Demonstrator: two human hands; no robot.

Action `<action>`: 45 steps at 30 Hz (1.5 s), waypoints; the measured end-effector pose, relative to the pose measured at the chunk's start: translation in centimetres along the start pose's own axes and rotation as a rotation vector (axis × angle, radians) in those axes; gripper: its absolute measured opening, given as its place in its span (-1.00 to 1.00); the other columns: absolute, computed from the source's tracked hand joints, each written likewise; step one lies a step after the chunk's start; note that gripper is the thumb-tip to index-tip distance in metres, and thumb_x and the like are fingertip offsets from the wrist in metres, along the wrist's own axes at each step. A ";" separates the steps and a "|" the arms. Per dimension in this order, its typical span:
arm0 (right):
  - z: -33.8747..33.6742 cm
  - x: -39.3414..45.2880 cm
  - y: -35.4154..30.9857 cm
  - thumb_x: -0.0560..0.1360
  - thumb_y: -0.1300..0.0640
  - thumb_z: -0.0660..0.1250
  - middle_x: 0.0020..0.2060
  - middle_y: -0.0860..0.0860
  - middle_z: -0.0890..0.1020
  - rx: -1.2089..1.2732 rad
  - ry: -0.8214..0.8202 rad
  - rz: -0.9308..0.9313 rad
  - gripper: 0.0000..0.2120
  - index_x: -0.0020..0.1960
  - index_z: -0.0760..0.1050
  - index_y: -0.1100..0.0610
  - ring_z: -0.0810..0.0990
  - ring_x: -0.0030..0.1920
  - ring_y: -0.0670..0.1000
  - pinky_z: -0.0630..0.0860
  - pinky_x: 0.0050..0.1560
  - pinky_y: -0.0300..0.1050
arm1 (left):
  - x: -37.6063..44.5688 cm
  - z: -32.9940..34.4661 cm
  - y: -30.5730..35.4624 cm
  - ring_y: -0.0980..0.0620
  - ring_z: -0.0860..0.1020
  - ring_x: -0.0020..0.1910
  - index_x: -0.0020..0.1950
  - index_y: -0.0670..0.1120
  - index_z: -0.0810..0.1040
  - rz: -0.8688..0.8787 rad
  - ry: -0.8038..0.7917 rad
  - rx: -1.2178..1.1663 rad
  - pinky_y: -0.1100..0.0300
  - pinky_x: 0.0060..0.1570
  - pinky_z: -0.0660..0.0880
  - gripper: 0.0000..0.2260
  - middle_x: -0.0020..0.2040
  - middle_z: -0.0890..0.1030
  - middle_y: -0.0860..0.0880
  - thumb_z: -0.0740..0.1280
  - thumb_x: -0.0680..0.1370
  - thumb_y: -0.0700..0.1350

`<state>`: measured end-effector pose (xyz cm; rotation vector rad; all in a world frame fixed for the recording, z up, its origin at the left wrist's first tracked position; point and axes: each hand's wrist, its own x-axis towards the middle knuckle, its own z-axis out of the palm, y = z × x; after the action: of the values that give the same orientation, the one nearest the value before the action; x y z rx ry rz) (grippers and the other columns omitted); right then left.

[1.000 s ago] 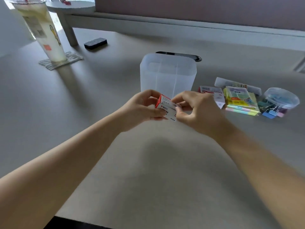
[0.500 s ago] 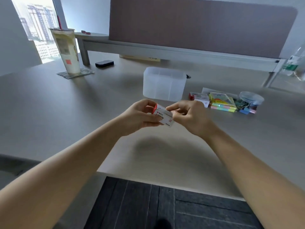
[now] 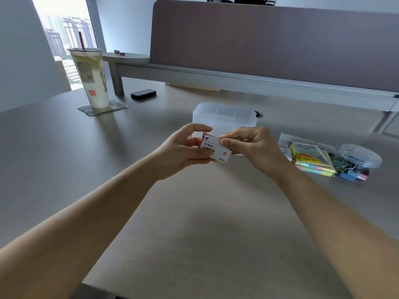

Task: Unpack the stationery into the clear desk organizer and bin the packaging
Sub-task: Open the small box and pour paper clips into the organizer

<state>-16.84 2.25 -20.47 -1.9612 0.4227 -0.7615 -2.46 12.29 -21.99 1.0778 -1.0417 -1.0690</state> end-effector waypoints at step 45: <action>0.9 2.5 -0.5 0.45 0.08 0.32 0.02 0.00 0.63 -0.624 -0.029 -0.033 -0.74 0.11 0.52 0.13 0.55 0.00 -0.08 0.41 0.00 -0.24 | 3.3 -5.8 3.1 0.21 0.55 -0.30 0.03 0.02 0.46 0.211 0.281 0.201 0.36 -0.09 0.49 -0.56 -0.13 0.47 -0.04 0.33 0.35 -0.47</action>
<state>-14.37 1.66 -19.57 -2.5581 0.6704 -0.6685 4.15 10.32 -19.46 1.2099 -1.0223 -0.6329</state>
